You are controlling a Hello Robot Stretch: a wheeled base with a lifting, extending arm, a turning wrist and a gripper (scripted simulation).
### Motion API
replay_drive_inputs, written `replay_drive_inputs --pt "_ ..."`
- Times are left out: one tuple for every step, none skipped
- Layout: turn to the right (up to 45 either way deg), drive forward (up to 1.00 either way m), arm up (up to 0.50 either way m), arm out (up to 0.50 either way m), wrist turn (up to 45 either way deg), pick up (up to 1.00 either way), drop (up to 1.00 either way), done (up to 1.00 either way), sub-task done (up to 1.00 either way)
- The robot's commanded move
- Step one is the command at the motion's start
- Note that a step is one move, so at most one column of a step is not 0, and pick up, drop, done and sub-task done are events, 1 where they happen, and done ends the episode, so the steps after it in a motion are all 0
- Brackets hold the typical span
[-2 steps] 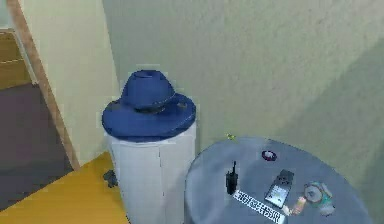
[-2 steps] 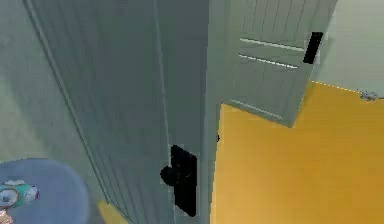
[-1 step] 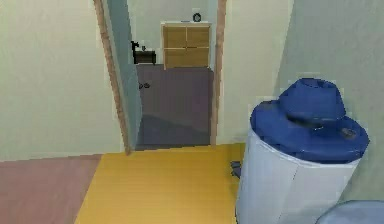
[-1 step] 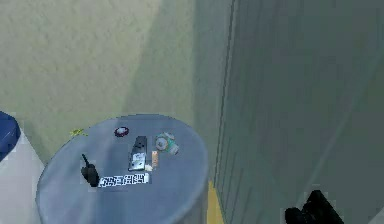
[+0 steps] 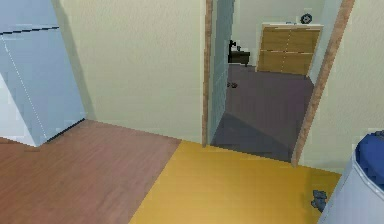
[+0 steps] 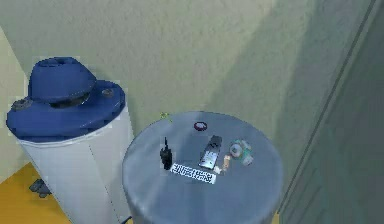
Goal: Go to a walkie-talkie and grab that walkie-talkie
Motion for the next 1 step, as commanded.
replay_drive_inputs --pt "0.0 0.00 0.50 0.00 0.0 0.00 0.00 0.00 0.00"
